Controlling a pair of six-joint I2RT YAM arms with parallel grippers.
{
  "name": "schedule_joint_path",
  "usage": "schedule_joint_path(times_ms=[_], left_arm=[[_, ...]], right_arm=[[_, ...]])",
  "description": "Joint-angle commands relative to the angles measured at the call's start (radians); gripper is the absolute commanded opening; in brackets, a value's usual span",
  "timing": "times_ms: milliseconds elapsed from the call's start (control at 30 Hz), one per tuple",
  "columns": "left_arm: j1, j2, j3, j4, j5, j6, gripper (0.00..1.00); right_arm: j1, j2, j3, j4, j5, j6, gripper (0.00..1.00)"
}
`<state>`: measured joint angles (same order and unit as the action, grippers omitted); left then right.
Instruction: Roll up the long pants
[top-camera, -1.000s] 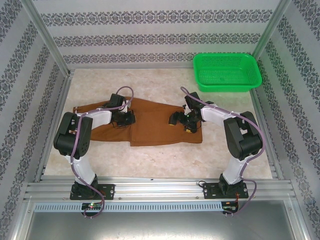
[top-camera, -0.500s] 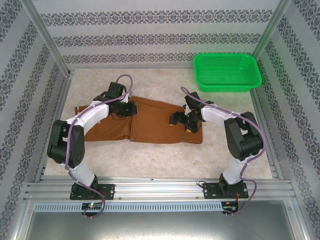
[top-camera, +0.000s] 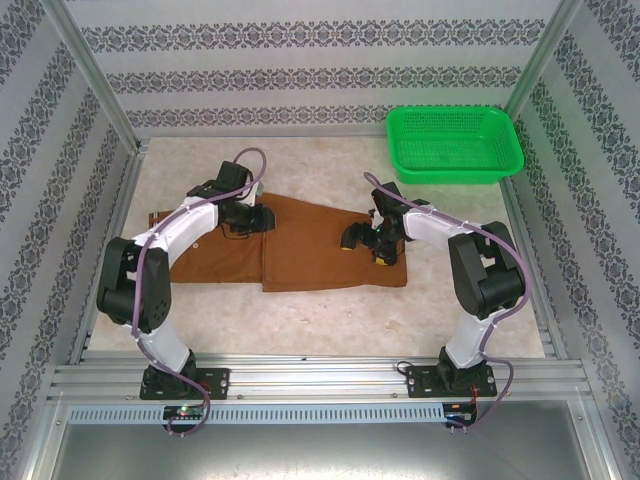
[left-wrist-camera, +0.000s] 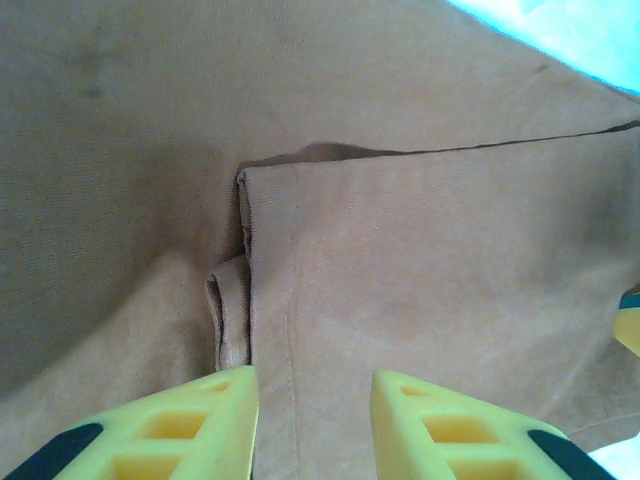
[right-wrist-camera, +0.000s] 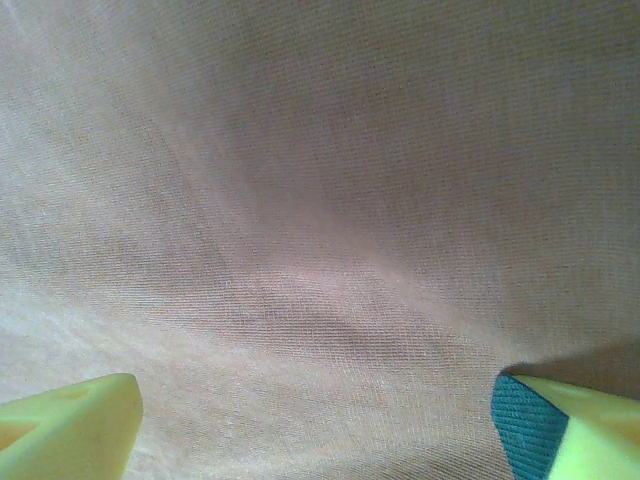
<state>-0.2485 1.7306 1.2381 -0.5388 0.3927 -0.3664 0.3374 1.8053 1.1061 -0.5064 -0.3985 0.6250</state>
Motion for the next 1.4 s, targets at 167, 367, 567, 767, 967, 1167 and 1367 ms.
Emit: schedule_joint_path(times_ms=[167, 367, 567, 767, 967, 1167, 1367], left_arm=[[0.002, 0.08, -0.005, 0.034, -0.003, -0.009, 0.33], [0.001, 0.078, -0.003, 0.023, -0.024, -0.005, 0.33], [0.002, 0.049, -0.027, 0.018, -0.084, -0.005, 0.35], [0.002, 0.078, -0.038, 0.029, -0.048, -0.002, 0.36], [0.002, 0.065, -0.063, 0.112, 0.054, -0.019, 0.17], [0.001, 0.058, -0.044, 0.105, 0.089, -0.012, 0.0], [0.019, -0.04, 0.006, -0.016, -0.024, 0.025, 0.0]], right_arm=[[-0.012, 0.054, -0.015, -0.006, 0.023, -0.018, 0.93], [-0.012, 0.061, -0.018, 0.004, 0.015, -0.015, 0.93], [-0.011, 0.066, -0.025, 0.017, 0.005, -0.009, 0.93], [-0.008, 0.07, -0.02, 0.014, 0.001, -0.01, 0.93], [-0.008, 0.066, -0.022, 0.006, 0.009, -0.015, 0.93], [-0.011, 0.066, -0.026, 0.011, 0.01, -0.006, 0.93], [-0.039, 0.033, -0.04, 0.023, 0.004, -0.001, 0.93]])
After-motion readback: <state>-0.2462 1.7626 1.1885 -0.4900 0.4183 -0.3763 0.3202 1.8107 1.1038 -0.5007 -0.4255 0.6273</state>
